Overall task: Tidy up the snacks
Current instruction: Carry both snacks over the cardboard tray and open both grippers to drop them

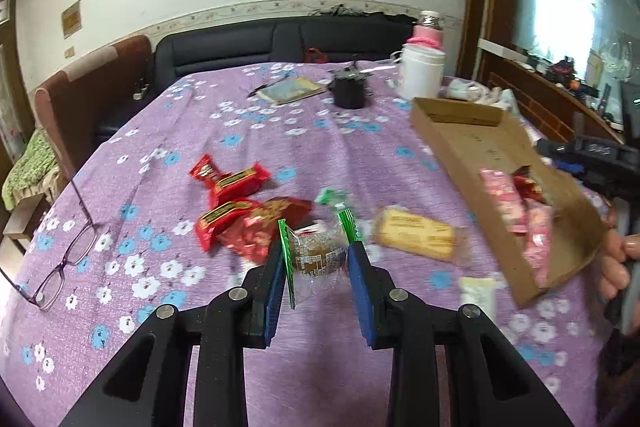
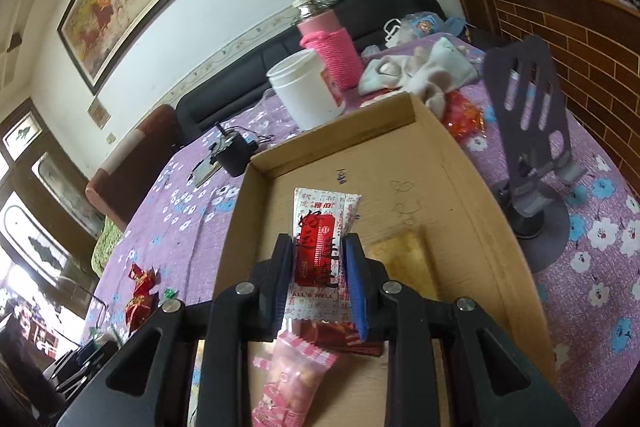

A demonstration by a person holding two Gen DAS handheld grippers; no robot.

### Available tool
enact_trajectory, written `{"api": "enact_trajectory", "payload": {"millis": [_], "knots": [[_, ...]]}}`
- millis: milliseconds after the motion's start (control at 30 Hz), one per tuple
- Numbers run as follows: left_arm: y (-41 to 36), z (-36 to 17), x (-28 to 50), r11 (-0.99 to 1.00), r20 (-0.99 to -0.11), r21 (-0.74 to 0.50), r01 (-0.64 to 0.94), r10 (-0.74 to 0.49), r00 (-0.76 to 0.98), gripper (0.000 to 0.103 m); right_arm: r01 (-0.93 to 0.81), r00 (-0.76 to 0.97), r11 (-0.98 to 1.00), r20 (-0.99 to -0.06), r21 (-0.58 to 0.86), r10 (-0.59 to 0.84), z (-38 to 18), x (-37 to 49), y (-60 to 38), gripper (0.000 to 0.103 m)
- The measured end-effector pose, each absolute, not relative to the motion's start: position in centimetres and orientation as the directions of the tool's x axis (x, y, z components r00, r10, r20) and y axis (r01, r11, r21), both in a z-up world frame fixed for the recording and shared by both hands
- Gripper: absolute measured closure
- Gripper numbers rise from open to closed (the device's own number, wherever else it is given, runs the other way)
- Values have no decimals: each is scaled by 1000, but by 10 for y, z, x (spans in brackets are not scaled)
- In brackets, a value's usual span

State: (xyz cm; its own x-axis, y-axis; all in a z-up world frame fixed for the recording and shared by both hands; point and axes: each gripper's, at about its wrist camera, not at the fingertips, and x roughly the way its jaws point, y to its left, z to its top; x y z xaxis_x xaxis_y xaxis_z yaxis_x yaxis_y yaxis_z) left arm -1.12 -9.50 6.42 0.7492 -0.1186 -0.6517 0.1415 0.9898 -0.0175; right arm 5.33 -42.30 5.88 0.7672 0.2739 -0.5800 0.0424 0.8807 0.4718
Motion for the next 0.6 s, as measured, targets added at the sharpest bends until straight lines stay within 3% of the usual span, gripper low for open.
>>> {"api": "enact_trajectory", "payload": {"millis": [333,600], "knots": [[-205,115,0,924,-648,-79,375,-333,685,71,69,767,856,-576,512,283,58,55,-435,76],[-284,78,27,878,-700,-145,456,-417,580,71,108,773,825,-568,554,281,57,53,-456,76]]}}
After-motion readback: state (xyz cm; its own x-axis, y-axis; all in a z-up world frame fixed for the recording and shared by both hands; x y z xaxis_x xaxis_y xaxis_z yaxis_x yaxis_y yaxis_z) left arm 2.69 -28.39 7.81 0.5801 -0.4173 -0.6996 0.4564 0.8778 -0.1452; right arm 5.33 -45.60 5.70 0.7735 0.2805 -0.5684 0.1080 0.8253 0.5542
